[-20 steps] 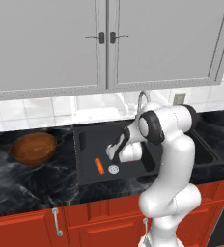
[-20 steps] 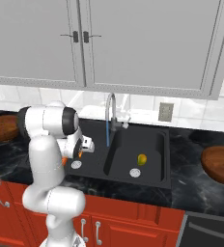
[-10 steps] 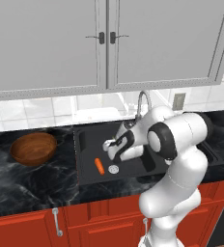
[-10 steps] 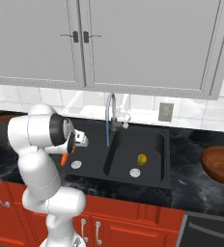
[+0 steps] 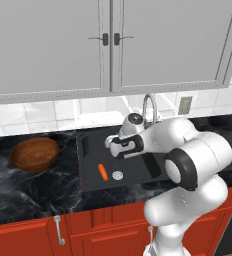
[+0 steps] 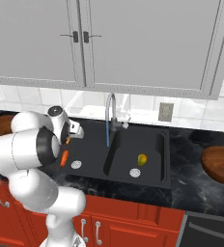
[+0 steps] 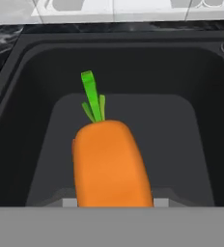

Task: Pick the carrots from the sink and place them in one bowl. Place the mango in the other bowl. Then turn off the sink faucet.

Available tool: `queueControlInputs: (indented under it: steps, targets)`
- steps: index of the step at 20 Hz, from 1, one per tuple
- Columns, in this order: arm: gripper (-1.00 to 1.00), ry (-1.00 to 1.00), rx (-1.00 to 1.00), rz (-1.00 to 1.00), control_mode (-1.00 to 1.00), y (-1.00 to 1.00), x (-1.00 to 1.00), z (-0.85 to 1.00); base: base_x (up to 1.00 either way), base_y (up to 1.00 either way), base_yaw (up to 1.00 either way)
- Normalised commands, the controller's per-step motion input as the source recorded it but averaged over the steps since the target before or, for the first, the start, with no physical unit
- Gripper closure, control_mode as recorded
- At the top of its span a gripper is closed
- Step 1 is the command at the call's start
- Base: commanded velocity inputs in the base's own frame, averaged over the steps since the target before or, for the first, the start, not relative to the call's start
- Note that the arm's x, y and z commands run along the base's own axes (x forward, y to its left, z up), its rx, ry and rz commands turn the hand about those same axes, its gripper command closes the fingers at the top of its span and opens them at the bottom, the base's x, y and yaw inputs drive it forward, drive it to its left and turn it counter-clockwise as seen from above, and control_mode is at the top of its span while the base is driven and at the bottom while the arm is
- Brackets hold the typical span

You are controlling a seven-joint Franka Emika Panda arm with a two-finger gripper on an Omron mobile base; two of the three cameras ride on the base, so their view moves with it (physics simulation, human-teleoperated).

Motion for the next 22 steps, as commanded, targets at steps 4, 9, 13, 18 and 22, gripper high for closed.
queueControlInputs:
  steps: [4,9,13,18,22]
  targets:
    - [1.00,0.00,0.00,0.00,-1.00,0.01,-0.15,0.57,0.00,0.00,0.00]
    - [1.00,0.00,0.00,0.00,-1.00,0.02,-0.21,0.47,0.00,0.00,0.00]
    - [1.00,0.00,0.00,0.00,-1.00,0.09,-0.26,0.44,0.00,0.00,0.00]
    - [1.00,0.00,0.00,0.00,-1.00,0.25,-0.15,0.40,0.00,0.00,0.00]
    - [1.00,0.00,0.00,0.00,-1.00,0.41,-0.09,0.32,0.00,0.00,0.00]
